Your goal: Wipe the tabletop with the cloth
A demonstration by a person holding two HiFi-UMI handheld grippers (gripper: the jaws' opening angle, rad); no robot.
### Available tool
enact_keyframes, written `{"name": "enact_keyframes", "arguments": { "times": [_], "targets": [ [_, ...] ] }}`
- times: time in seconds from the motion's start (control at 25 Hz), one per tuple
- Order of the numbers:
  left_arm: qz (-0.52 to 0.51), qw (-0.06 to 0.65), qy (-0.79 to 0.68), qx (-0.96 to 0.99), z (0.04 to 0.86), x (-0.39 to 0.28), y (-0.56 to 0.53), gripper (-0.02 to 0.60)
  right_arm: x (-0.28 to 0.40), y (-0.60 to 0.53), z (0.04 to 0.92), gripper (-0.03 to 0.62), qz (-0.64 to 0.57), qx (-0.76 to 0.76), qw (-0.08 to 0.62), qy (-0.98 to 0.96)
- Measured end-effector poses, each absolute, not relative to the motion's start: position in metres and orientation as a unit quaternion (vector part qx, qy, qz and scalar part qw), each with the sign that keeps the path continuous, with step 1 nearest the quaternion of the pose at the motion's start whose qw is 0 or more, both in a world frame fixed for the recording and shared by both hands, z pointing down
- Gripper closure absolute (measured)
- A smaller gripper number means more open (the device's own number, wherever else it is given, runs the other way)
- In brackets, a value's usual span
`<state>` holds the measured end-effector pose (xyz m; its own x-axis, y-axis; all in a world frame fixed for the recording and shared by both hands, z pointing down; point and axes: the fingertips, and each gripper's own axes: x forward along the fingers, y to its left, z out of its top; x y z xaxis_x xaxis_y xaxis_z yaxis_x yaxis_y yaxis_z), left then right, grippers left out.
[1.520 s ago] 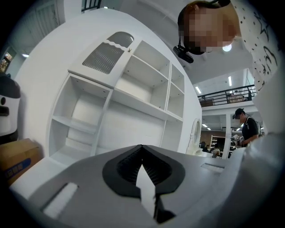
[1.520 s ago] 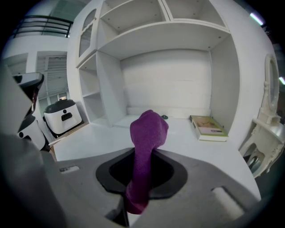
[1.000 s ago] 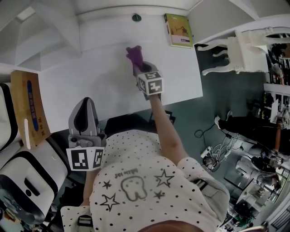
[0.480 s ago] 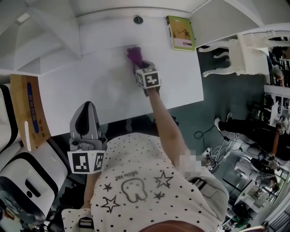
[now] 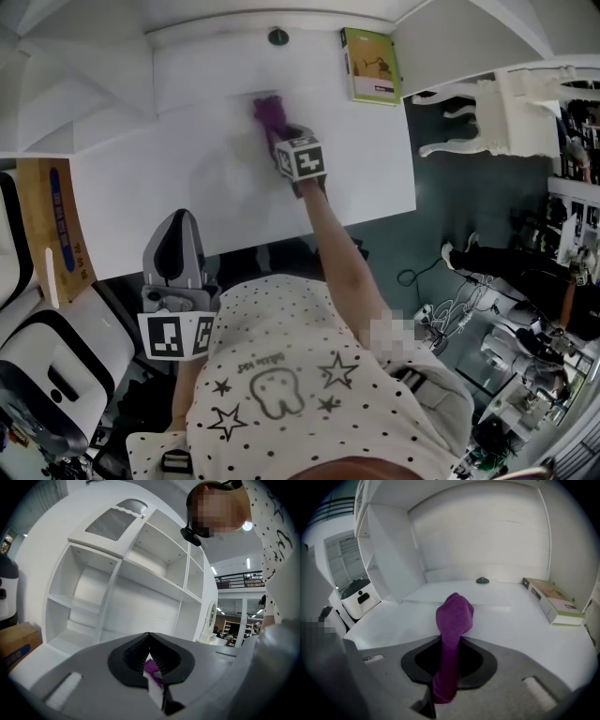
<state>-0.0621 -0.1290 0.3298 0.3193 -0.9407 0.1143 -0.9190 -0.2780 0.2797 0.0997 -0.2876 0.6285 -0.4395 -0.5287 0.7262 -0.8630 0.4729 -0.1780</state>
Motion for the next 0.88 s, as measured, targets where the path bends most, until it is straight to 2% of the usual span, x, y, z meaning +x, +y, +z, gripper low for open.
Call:
{"name": "enact_keyframes", "arguments": {
  "times": [0.88],
  "targets": [
    [-0.041, 0.131, -0.582, 0.801, 0.32, 0.005, -0.123, 0.586, 0.16, -0.294, 0.632, 0.531, 0.278, 0.431, 0.299, -0.805]
  ]
}}
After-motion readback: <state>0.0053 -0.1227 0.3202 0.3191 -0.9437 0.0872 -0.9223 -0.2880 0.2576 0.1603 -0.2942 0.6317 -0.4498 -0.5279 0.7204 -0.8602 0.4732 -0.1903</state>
